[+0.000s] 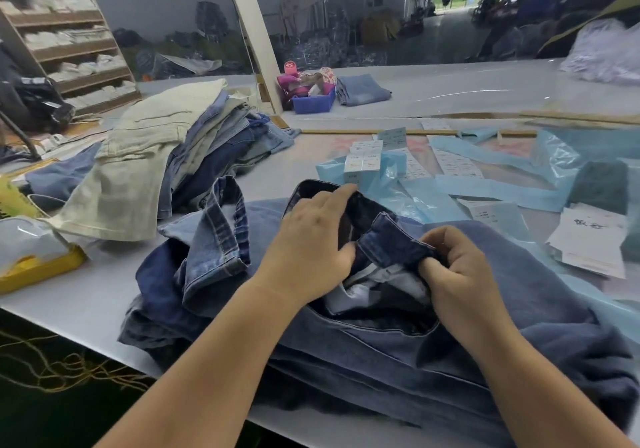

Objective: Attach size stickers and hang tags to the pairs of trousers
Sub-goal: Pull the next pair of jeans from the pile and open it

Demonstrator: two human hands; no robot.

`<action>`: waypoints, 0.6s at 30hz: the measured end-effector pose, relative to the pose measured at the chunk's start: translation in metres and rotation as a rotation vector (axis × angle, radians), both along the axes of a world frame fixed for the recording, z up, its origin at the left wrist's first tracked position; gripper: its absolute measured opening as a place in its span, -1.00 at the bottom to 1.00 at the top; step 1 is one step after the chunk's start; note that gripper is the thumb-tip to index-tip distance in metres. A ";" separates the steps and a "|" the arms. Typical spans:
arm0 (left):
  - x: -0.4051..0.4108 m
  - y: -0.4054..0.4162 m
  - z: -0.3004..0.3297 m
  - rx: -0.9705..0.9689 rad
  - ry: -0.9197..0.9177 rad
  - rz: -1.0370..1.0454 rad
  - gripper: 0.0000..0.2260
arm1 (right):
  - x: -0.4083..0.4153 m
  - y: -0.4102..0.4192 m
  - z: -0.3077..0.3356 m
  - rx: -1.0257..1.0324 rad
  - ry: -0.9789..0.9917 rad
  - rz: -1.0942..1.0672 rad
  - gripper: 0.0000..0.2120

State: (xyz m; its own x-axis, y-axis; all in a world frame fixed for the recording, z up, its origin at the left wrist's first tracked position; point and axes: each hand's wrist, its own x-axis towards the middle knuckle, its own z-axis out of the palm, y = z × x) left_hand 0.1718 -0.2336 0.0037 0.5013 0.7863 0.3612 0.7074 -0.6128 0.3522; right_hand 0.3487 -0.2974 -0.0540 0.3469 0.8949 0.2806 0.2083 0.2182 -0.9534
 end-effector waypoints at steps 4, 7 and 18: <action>-0.010 -0.006 -0.007 -0.216 -0.190 -0.077 -0.37 | 0.011 0.004 0.002 -0.043 0.348 0.023 -0.68; -0.014 -0.011 -0.007 -0.356 -0.201 -0.096 -0.22 | 0.015 0.007 0.004 -0.057 0.568 0.026 -0.74; 0.002 -0.003 -0.004 -0.061 -0.299 0.227 -0.82 | -0.009 -0.019 0.003 -0.026 -0.116 0.113 -0.45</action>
State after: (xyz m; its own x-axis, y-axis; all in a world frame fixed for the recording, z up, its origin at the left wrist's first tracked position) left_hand 0.1743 -0.2367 -0.0008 0.1917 0.8899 0.4139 0.6831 -0.4238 0.5948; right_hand 0.3399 -0.3160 -0.0514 0.2106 0.9338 0.2892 0.2928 0.2220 -0.9300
